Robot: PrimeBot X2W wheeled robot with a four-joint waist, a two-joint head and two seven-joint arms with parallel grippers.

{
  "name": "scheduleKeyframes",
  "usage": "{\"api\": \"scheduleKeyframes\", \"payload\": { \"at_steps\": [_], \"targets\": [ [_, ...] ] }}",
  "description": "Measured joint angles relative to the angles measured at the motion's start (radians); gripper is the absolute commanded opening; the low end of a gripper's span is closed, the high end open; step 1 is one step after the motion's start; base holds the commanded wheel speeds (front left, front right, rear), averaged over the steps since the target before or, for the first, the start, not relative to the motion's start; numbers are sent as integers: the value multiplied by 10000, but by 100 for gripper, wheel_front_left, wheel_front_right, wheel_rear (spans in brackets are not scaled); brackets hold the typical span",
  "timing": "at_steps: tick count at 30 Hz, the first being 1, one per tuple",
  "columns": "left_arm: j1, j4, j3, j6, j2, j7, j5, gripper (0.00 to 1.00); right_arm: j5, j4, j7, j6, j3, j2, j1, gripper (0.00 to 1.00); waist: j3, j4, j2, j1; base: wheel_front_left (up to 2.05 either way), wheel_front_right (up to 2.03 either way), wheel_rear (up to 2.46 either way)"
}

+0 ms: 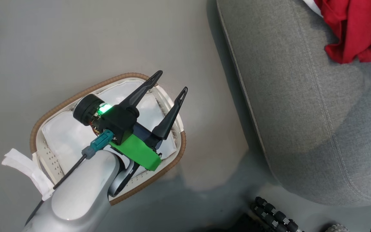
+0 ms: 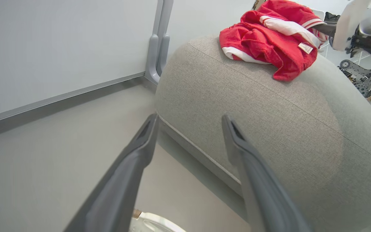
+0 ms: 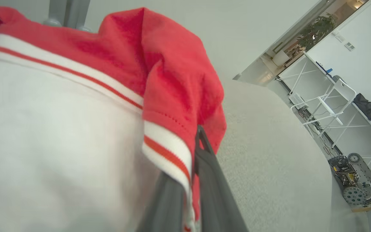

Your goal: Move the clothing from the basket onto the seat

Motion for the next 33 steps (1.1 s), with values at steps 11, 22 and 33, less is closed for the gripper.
{"api": "scheduleKeyframes", "payload": {
  "at_steps": [11, 22, 33],
  "targets": [
    [198, 290, 42, 0, -230, 0, -107, 100, 439, -495, -301, -2, 35, 836, 1973, 100, -507, -118, 0, 0, 0, 0, 0],
    [929, 625, 328, 0, -903, 0, -125, 100, 1741, -2176, -303, -2, 1655, 1279, 3625, 100, -1968, -412, 0, -1, 0, 0, 0],
    [1873, 1060, 1089, 0, -1486, 0, 17, 100, 3072, -2945, -314, -2, 3028, 1356, 4311, 100, -3469, -68, 0, -2, 0, 0, 0]
  ]
}}
